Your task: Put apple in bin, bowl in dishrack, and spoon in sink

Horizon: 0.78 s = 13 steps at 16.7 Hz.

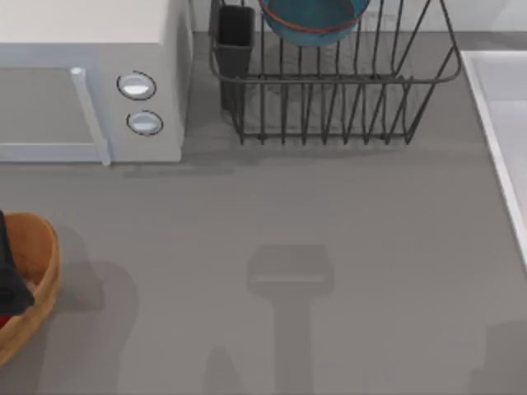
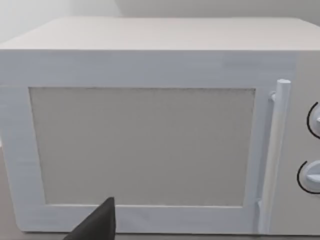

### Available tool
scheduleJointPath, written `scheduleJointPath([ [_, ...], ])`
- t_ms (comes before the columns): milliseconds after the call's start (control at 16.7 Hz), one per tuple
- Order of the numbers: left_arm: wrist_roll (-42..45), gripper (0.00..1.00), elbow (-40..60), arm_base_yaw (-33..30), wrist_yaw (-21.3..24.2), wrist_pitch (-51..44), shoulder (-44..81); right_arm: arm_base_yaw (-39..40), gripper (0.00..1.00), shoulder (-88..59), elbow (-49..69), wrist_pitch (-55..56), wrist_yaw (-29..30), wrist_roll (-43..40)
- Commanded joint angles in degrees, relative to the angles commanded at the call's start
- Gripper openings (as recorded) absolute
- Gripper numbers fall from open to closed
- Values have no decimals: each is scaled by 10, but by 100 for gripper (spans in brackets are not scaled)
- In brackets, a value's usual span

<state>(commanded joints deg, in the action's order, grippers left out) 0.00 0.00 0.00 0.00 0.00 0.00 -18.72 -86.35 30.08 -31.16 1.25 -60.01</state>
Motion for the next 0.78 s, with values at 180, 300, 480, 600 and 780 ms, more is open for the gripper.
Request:
scheduleJointPath([
  [180,0,100,0,0,0,0,0,0,47,0,0,0,0,0],
  [300,0,100,0,0,0,0,0,0,32,0,0,0,0,0],
  [480,0,100,0,0,0,0,0,0,10,0,0,0,0,0],
  [600,0,100,0,0,0,0,0,0,0,0,0,0,0,0],
  [780,0,100,0,0,0,0,0,0,0,0,0,0,0,0],
])
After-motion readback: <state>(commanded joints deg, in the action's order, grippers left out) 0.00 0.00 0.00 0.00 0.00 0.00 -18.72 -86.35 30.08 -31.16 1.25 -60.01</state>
